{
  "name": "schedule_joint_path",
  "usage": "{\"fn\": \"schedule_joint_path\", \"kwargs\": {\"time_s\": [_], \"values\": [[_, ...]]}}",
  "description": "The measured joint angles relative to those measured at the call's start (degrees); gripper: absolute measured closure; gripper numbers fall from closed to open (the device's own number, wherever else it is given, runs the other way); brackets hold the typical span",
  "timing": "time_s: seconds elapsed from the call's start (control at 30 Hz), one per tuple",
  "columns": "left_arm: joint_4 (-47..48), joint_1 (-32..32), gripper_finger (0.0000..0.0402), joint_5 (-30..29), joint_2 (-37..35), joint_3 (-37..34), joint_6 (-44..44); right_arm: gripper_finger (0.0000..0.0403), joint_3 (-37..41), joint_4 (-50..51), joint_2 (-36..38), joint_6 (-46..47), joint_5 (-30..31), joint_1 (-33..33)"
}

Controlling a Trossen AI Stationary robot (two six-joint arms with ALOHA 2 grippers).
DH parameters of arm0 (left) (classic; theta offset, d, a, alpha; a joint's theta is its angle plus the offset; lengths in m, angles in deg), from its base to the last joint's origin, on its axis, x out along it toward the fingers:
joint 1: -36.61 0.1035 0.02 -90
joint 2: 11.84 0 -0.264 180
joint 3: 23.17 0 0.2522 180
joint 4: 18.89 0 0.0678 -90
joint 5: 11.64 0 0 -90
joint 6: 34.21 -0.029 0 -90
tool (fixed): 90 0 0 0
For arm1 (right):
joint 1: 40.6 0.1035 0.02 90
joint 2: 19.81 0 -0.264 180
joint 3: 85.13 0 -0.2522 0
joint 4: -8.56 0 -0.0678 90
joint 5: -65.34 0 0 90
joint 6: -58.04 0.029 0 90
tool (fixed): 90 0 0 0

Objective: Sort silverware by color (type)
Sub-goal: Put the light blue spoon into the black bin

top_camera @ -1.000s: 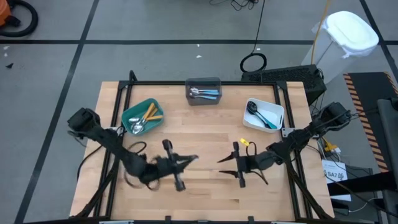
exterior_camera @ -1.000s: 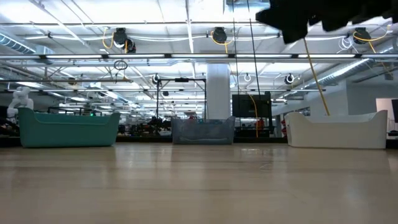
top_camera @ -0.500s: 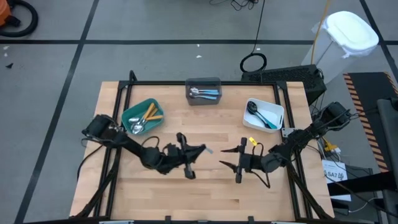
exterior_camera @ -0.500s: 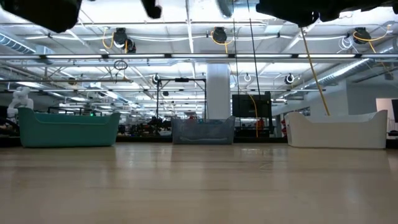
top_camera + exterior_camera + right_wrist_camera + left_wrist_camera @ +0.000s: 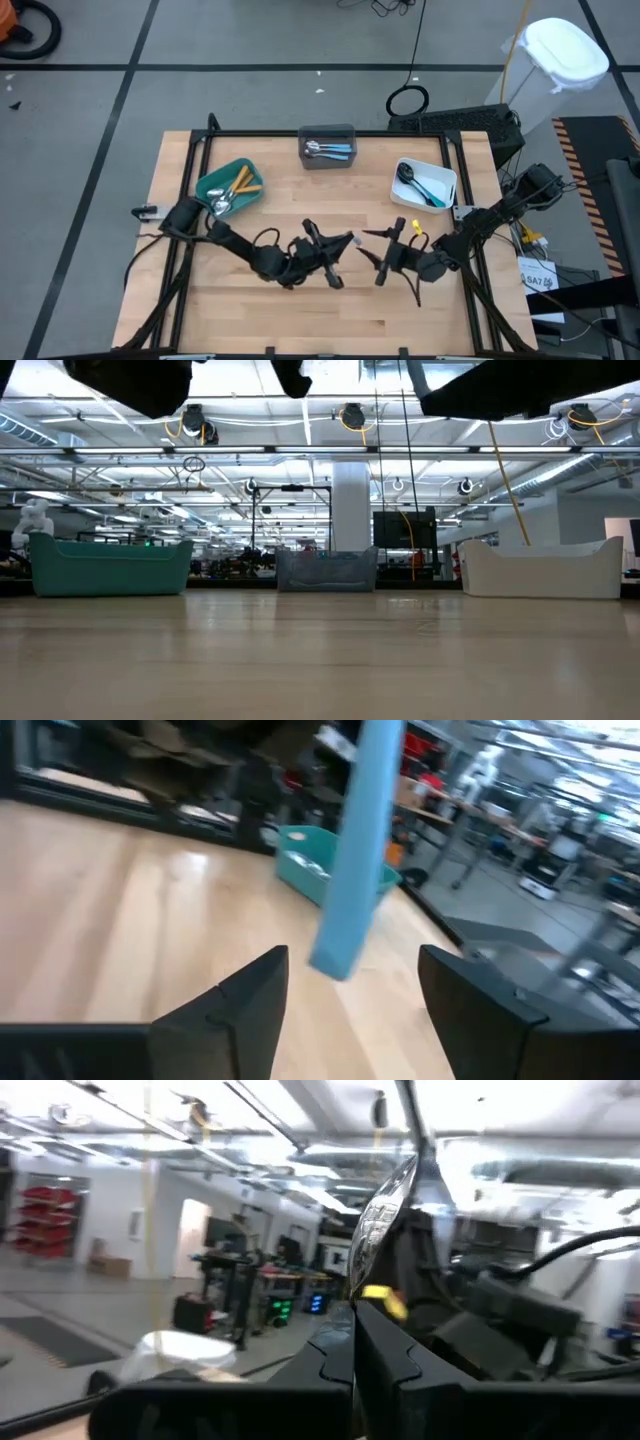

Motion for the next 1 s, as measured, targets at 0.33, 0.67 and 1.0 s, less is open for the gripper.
{"fn": "schedule_joint_path", "kwargs": {"time_s": [0.33,0.67,1.0], "values": [[2.8,0.96,0.0401,-7.62,0.79,0.56,5.7,0.0212,0.0,1.69,0.0,0.91,2.51,-0.45],[7.56,3.13,0.0401,-7.12,0.75,0.53,9.5,0.0223,0.0,5.05,0.0,4.12,1.56,-3.1],[8.0,3.72,0.0401,-5.96,0.75,0.53,10.94,0.0232,0.0,5.83,0.0,5.42,-3.23,-5.73]]}}
